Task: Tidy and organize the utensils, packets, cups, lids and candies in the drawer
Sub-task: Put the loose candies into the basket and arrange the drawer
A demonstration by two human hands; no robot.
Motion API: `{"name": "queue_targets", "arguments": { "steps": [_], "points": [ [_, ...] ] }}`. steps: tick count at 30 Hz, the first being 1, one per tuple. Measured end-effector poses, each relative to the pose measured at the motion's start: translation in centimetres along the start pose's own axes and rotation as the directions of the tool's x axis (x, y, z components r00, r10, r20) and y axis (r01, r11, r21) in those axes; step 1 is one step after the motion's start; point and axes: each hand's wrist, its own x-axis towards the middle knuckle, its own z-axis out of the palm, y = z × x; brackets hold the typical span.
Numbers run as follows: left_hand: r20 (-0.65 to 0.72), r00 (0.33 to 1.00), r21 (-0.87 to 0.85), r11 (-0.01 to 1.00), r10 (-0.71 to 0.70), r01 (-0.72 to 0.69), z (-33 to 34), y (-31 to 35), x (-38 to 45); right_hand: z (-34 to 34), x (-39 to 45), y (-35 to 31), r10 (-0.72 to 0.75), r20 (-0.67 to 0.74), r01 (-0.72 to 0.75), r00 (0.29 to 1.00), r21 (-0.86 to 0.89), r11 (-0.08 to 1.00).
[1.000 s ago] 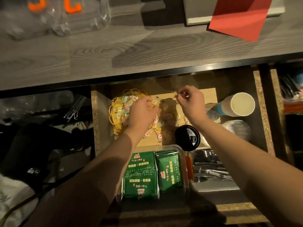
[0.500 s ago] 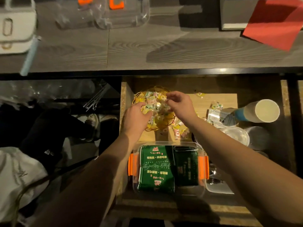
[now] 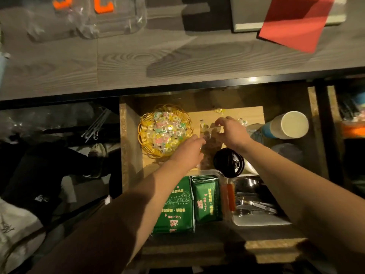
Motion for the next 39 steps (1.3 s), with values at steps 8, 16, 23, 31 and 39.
{"name": "queue_targets", "arguments": {
  "steps": [8, 16, 23, 31, 39],
  "points": [
    [0.065, 0.997, 0.457, 0.89, -0.041, 0.007, 2.6, 2.2, 2.9, 3.0, 1.7, -0.4, -0.051, 0.225, 0.117, 0.973, -0.29, 0.95],
    [0.147, 0.989, 0.564, 0.82, 0.018, -0.099, 2.2, 1.8, 4.4, 4.1, 2.3, -0.1, -0.079, 0.239, 0.146, 0.968, -0.277, 0.95],
    [0.136, 0.987, 0.485, 0.863, 0.09, -0.145, 1.4, 1.1, 4.0, 3.9, 2.6, 0.9, -0.177, 0.173, 0.201, 0.969, -0.134, 0.97],
    [-0.115, 0.993, -0.011, 0.999, 0.029, -0.03, 1.4, -0.1, 3.4, 1.7, 2.4, 2.1, 0.021, -0.026, -0.017, 0.999, 0.15, 0.988],
    [-0.208, 0.881, -0.805, 0.586, -0.425, 0.093, -1.6, -0.2, 0.8, -0.9, 0.4, -0.1, 0.237, -0.07, -0.114, 0.969, 0.723, 0.681]
  ]
}}
